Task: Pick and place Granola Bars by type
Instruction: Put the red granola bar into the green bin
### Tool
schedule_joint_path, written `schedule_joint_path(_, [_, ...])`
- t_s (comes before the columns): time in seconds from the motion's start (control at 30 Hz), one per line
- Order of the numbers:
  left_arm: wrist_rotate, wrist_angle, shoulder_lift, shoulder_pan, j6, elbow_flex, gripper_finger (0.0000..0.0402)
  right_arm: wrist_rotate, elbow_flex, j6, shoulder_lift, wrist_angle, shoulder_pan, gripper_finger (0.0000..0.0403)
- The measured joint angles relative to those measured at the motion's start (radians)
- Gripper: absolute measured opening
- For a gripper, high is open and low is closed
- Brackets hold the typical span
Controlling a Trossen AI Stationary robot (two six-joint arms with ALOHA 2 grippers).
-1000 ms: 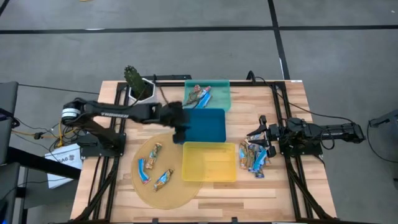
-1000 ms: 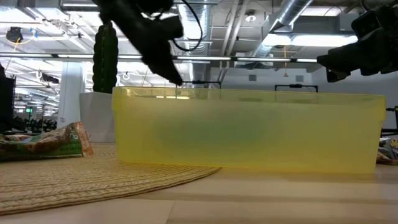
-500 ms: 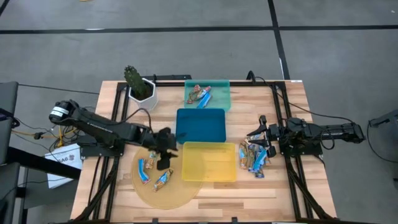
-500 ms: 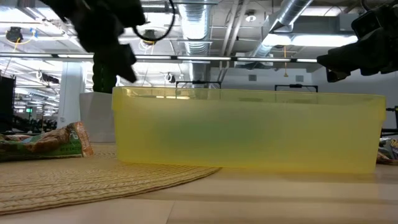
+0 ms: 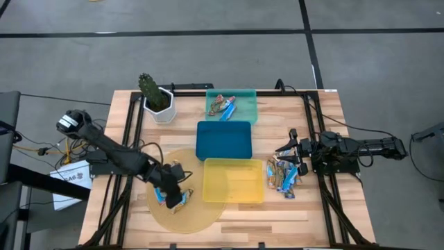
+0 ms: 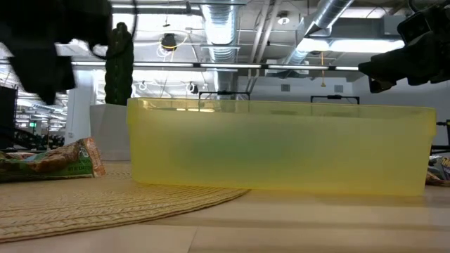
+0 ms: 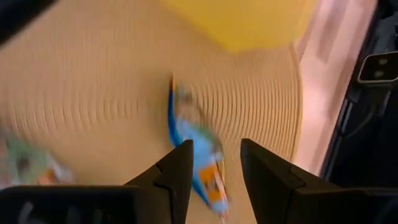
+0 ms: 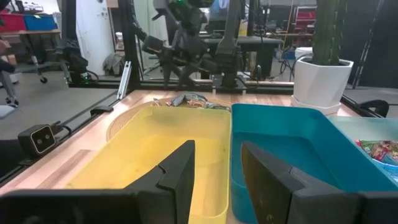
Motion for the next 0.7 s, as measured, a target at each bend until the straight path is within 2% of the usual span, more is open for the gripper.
schedule_joint_path(0.43, [0.15,-0.225,0.001,-0.138,-0.563,0.0,0.0126,0.0,0.0,0.0,0.0,0.0,0.0,0.0124])
schedule_joint_path(0.7, [0.108,-0.35,0.001,-0.158,-0.8,0.0,0.0126,0.0,0.0,0.0,0.0,0.0,0.0,0.0124])
